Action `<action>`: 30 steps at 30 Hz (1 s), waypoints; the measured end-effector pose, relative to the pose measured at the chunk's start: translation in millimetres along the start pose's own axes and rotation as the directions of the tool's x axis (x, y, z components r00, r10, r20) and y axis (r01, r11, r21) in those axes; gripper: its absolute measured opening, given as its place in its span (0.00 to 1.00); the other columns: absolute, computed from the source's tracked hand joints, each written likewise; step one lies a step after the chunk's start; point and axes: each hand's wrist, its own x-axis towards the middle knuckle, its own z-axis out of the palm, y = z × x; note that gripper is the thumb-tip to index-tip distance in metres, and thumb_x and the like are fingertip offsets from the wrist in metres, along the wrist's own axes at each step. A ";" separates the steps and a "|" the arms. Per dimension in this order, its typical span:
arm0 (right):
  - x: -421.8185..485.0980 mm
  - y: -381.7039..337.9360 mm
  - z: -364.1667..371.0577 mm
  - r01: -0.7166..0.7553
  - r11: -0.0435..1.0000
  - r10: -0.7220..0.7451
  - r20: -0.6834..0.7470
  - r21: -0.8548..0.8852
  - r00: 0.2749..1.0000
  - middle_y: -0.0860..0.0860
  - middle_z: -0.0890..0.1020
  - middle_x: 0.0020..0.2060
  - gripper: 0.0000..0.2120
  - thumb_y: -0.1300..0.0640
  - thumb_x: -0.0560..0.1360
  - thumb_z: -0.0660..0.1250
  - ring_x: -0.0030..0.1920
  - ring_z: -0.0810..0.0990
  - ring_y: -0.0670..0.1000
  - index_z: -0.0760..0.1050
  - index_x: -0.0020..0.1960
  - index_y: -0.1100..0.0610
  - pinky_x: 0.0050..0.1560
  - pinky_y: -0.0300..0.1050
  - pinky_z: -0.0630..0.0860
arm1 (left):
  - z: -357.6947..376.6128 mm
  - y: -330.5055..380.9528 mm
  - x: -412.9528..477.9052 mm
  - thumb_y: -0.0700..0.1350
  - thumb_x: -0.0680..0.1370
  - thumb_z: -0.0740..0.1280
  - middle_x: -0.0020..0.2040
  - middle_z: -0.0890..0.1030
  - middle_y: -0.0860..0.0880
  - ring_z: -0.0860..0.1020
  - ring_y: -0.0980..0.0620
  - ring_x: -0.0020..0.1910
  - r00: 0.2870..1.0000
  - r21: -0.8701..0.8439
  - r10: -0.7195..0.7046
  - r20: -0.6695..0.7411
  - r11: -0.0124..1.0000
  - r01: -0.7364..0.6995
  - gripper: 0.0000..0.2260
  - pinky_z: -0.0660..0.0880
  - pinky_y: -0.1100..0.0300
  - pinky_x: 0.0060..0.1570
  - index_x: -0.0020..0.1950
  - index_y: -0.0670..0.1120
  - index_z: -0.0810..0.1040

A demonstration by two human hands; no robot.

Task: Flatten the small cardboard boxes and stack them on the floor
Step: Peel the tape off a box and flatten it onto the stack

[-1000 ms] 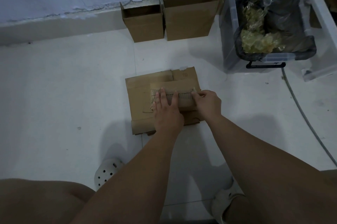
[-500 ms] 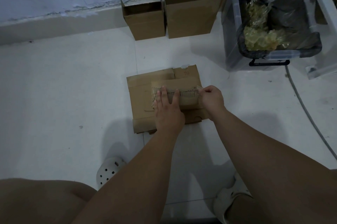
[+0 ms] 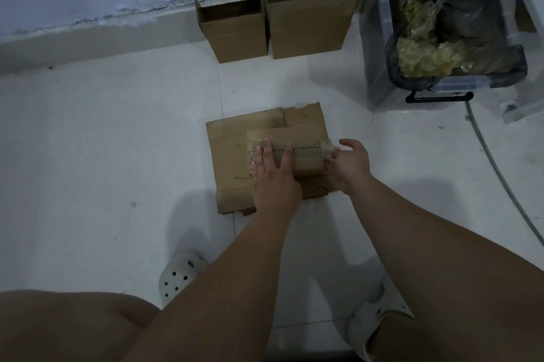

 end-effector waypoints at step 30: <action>6.8 -4.9 4.6 -0.147 0.984 0.128 0.177 0.098 0.976 0.58 0.81 0.55 0.13 0.56 0.79 0.65 0.52 0.81 0.54 0.77 0.60 0.61 0.40 0.42 0.77 | -1.9 2.8 1.8 0.44 0.76 0.62 0.78 0.41 0.44 0.40 0.43 0.76 1.000 -0.012 -0.023 0.002 1.000 0.023 0.31 0.42 0.49 0.73 0.77 0.54 0.52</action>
